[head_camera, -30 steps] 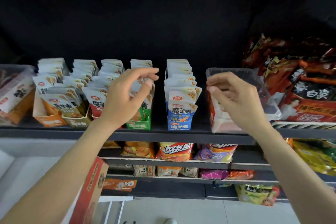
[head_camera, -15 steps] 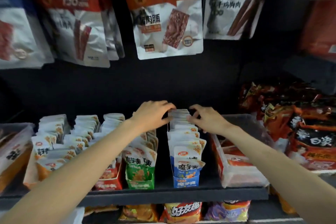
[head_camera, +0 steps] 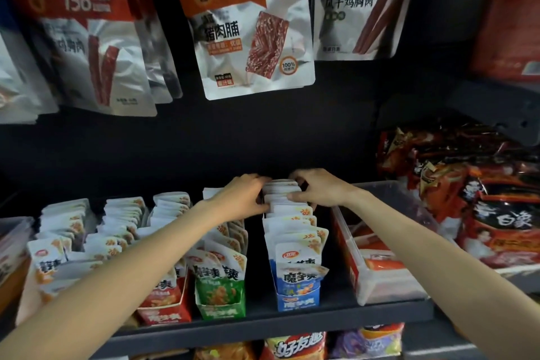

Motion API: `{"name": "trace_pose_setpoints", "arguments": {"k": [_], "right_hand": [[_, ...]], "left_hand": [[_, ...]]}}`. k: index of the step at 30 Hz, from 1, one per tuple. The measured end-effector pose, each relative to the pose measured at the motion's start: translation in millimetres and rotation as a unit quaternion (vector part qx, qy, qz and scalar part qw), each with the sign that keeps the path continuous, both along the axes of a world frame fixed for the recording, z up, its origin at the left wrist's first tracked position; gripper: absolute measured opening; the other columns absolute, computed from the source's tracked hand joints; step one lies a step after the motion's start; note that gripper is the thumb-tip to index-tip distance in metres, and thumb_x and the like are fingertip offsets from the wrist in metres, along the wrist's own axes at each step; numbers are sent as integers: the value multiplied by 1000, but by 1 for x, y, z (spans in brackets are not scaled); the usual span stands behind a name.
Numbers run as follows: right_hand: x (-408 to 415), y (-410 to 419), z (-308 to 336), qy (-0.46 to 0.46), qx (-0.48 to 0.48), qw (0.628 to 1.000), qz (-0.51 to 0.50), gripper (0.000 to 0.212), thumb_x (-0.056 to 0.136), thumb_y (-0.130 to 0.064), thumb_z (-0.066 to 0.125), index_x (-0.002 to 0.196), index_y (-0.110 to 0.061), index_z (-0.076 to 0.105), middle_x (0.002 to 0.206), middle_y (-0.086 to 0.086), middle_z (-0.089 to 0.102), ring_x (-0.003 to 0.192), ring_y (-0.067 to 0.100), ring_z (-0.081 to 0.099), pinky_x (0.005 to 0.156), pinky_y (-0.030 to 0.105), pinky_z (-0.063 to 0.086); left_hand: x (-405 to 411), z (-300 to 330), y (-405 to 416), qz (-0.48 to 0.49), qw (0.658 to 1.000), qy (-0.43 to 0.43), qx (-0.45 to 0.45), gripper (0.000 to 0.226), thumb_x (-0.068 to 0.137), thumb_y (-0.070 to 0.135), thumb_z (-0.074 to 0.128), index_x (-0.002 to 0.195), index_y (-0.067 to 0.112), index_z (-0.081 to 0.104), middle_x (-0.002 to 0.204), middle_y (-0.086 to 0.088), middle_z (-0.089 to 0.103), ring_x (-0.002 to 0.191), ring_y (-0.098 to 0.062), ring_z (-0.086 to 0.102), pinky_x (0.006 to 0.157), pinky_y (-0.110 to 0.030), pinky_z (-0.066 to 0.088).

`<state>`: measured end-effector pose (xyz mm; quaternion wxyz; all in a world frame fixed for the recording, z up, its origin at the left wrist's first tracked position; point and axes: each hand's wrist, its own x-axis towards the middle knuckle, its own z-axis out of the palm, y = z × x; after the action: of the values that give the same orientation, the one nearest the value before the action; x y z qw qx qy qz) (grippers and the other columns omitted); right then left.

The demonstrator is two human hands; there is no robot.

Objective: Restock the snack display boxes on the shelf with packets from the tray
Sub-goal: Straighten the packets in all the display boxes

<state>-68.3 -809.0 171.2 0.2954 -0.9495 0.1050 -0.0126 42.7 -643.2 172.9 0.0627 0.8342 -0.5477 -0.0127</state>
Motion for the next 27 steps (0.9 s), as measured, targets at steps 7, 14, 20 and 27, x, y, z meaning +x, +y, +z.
{"name": "trace_pose_setpoints", "arguments": {"k": [7, 14, 20, 27], "right_hand": [[-18, -11, -15, -105, -72, 984, -125, 11, 87, -18, 67, 95, -14, 61, 94, 2, 64, 80, 17, 62, 74, 31, 52], [-30, -12, -8, -119, 1, 983, -136, 23, 90, -22, 65, 111, -12, 63, 105, 5, 66, 83, 12, 62, 78, 25, 52], [-82, 13, -9, -122, 100, 978, -139, 56, 95, -28, 56, 145, -15, 35, 136, 0, 52, 120, 11, 53, 95, 15, 40], [-78, 51, -34, -113, 334, 929, -115, 72, 94, -19, 47, 153, -27, 6, 158, -7, 12, 144, 8, 13, 120, 37, 15]], "left_hand": [[-22, 0, -28, -14, 997, 61, -53, 44, 92, 19, 57, 135, 17, 48, 130, -3, 49, 104, -18, 58, 91, -34, 46], [-29, 3, -22, 50, 970, 235, -44, 67, 91, 3, 50, 149, 20, 22, 146, -5, 39, 117, -18, 55, 100, -30, 43], [-48, 0, -5, 47, 942, 330, -28, 76, 93, 42, 52, 152, 19, 9, 154, 5, 24, 140, -13, 28, 114, -28, 26], [-82, -7, -10, 108, 903, 411, -59, 74, 94, 23, 52, 152, 20, 7, 159, -2, 12, 144, -15, 16, 109, -24, 20]]}}
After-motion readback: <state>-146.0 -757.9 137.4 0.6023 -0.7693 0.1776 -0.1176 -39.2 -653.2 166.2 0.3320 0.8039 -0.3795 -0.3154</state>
